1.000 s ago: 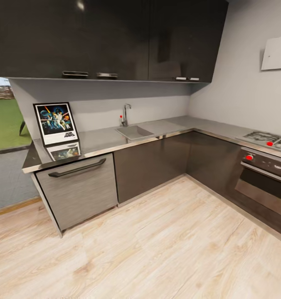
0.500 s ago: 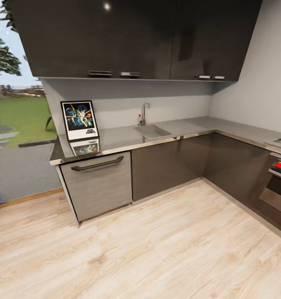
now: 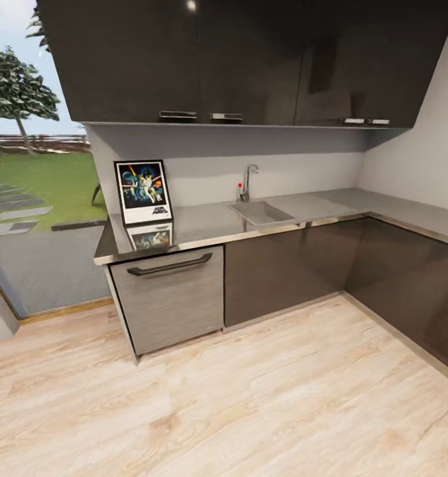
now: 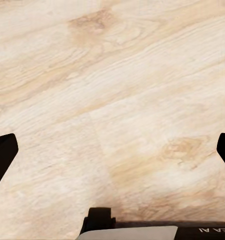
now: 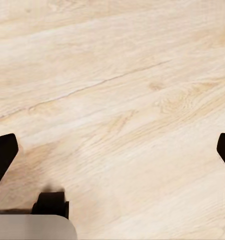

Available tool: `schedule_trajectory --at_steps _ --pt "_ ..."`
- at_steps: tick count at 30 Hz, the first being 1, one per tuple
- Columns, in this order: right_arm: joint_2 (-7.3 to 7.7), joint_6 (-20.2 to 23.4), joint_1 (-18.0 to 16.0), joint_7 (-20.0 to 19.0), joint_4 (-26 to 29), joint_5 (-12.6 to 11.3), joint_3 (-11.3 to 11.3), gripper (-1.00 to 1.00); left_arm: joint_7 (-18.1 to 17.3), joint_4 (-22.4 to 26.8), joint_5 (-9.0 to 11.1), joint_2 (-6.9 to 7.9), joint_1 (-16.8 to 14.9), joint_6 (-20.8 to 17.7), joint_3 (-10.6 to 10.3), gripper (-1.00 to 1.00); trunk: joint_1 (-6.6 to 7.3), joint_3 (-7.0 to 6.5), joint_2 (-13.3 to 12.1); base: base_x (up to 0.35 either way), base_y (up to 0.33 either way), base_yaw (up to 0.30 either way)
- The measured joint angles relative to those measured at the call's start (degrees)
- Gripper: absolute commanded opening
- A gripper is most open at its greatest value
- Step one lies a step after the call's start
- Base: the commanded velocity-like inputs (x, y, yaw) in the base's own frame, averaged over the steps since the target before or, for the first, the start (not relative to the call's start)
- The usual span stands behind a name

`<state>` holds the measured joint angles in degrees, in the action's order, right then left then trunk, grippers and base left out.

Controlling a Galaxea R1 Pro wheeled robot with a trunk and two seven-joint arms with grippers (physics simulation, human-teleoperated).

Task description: Pick up the poster from the kitchen countertop and hang it on one of the wall nails in the kitchen.

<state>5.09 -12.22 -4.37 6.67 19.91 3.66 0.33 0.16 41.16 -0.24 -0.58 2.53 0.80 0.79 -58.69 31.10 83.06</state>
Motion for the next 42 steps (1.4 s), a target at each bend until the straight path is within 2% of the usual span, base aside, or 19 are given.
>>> schedule_trajectory --at_steps 16,28,37,42 --pt "-0.03 -0.14 0.0 0.08 0.0 0.0 -0.01 1.0 0.0 0.0 0.0 0.0 0.0 0.0 0.0 1.0 0.0 0.0 0.0 0.329 -0.005 0.27" --pt "0.0 -0.07 0.0 0.11 0.01 0.0 -0.01 1.0 0.0 -0.01 0.0 0.0 0.0 0.0 0.0 1.0 -0.01 0.0 0.0 0.309 -0.096 0.281" --pt "0.33 0.02 0.0 -0.03 0.0 0.02 -0.11 1.0 0.07 0.01 0.12 0.0 0.0 0.0 0.05 1.0 -0.03 0.0 0.0 0.081 -0.05 0.078" --pt "0.51 0.03 0.0 -0.06 0.0 0.0 -0.15 1.0 -0.01 0.0 0.21 0.02 0.0 0.02 1.83 1.0 -0.03 0.0 0.0 0.023 -0.005 0.007"
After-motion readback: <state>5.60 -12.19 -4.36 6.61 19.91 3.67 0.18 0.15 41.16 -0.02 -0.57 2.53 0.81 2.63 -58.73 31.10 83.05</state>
